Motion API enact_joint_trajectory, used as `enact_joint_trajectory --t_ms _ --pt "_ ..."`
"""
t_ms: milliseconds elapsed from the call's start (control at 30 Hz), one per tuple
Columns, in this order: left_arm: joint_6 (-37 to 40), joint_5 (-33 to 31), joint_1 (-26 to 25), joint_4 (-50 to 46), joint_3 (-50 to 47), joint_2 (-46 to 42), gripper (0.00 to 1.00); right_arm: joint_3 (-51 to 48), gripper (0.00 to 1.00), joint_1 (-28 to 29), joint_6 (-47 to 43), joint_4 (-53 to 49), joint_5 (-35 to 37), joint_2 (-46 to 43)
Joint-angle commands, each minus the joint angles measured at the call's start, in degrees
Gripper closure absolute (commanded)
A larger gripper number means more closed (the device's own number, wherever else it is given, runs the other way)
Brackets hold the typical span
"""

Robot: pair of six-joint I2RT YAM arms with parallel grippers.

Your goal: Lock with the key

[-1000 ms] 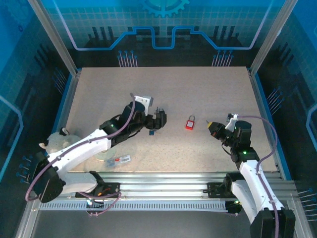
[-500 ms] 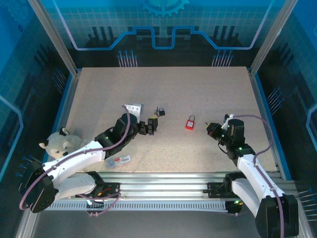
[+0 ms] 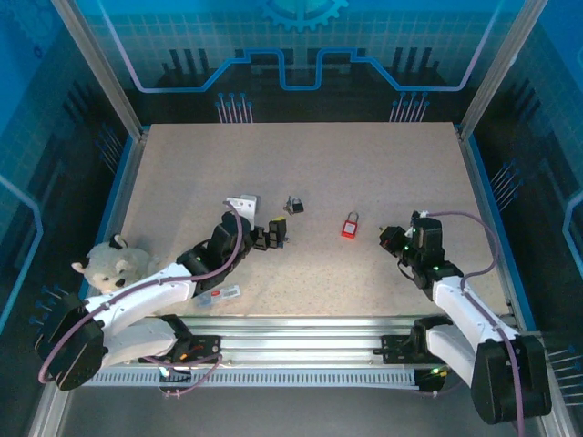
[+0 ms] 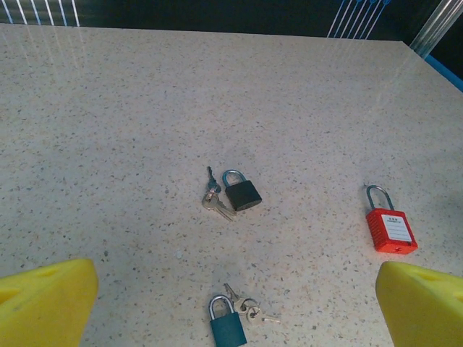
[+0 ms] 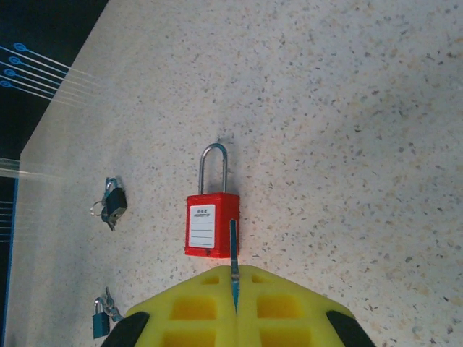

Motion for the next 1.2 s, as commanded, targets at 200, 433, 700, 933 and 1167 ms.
enact_joint_trajectory --t_ms 200,433,700,933,1167 --pt "0.49 -0.98 0.72 2.51 -0.80 -1.07 0.01 -0.35 1.00 2.64 5.18 5.08 5.58 5.44" --pt "0.19 -0.39 0.73 2.32 -0.54 -0.94 0.01 2.57 1.00 5.49 7.30 9.15 5.55 13.88" --pt "0.09 -0.45 0.72 1.95 -0.54 -0.89 0.01 4.59 1.00 7.76 9.29 15.74 6.27 21.96" --pt "0.25 -0.32 0.73 1.69 -0.35 -0.95 0.01 6.63 1.00 9.28 10.35 19.85 7.60 28.54" --pt "0.33 -0.27 0.70 1.69 -0.32 -0.73 0.01 8.59 1.00 10.15 10.70 23.77 8.09 35.11"
